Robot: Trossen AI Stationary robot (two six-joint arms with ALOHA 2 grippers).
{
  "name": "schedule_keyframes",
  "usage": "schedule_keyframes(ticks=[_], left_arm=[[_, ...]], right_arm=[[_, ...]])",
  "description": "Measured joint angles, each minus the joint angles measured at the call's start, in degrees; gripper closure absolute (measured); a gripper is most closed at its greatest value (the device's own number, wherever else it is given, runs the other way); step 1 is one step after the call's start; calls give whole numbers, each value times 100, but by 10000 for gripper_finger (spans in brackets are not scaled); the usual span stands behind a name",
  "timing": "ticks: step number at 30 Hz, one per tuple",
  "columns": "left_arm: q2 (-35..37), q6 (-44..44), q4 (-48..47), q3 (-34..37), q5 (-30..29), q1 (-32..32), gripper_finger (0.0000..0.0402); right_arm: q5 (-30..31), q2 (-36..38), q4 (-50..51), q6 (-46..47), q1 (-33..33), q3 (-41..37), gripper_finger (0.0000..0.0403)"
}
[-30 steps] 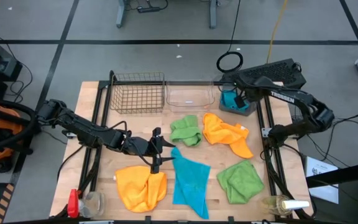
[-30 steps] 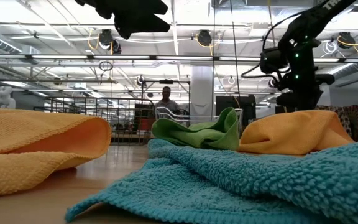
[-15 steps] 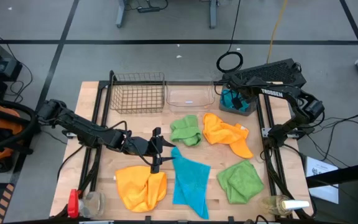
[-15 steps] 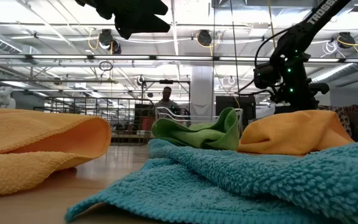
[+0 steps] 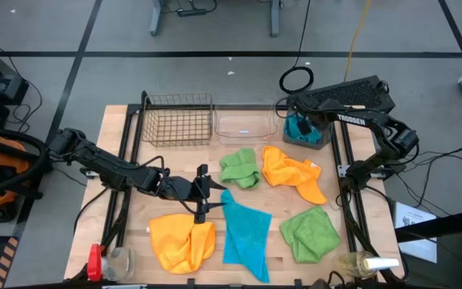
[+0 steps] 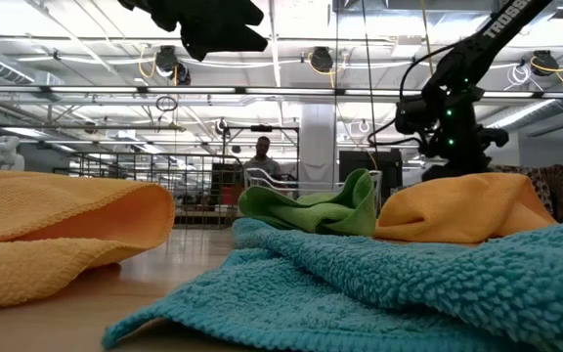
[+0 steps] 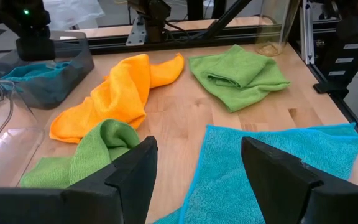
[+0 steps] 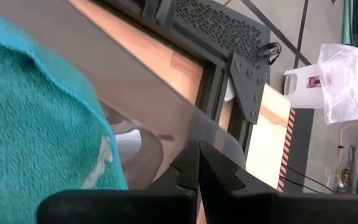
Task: Sort microfiber towel by color & place in baskets
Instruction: Adjust the black bin, then put the blue microfiber towel into the black bin
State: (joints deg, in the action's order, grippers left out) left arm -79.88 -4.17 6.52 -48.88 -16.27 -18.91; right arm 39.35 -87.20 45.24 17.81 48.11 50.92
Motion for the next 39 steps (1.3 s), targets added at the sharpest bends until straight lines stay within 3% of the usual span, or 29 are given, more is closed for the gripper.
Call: schedule_keyframes(ticks=[29, 34, 39], left_arm=[[0, 51, 1, 0, 0, -111, 164], [0, 53, 0, 0, 0, -112, 164], [0, 60, 2, 0, 0, -112, 164]], right_arm=[[406, -262, -754, -359, 59, -7, 403], [227, 64, -198, -69, -299, -7, 403], [31, 960, 485, 387, -948, -7, 403]])
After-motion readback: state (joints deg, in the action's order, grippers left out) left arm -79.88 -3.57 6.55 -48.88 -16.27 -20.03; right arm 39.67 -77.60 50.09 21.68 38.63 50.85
